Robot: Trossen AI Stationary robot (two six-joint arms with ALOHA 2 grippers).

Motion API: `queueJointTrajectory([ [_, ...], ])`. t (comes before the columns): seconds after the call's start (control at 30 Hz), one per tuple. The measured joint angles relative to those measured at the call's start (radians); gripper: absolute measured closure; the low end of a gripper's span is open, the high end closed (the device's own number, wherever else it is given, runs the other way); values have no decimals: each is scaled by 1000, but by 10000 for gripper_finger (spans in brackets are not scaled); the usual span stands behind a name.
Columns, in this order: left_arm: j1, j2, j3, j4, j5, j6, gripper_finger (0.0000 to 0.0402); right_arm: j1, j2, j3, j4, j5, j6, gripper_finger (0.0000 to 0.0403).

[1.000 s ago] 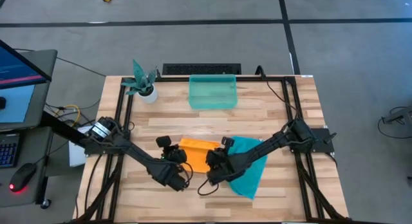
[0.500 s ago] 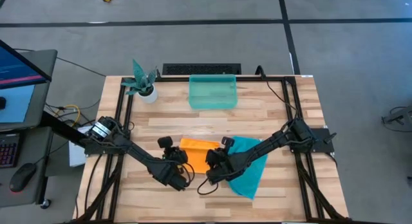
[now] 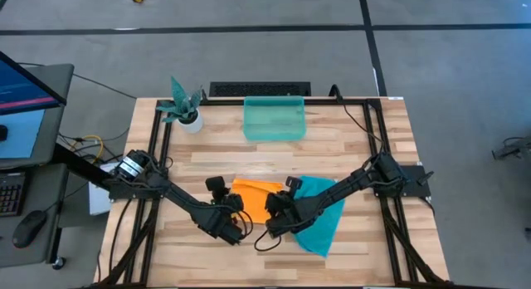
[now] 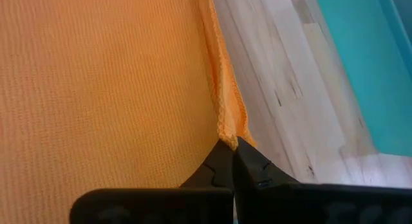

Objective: Roll microfiber towels into tight, uniform cylinder then place into a basket
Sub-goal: Roll the yellow microfiber cloth

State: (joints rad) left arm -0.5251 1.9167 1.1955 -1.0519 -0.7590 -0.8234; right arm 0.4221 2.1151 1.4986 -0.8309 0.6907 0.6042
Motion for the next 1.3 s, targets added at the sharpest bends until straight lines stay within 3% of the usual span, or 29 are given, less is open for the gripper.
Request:
queueJointTrajectory([
  [0.13,5,0,37,-127,20,-37,254,-7,0,0,1,-9,0,397],
  [0.33,-58,0,89,-224,-24,-123,245,-27,0,0,1,-53,24,392],
  [0.67,-167,0,91,29,-125,-67,244,-53,0,0,-2,-147,25,390],
  [0.9,-141,0,57,192,-111,34,244,-53,0,0,-2,-153,26,363],
  [1.3,-118,0,-70,308,-110,-32,244,-53,0,0,0,-153,25,362],
])
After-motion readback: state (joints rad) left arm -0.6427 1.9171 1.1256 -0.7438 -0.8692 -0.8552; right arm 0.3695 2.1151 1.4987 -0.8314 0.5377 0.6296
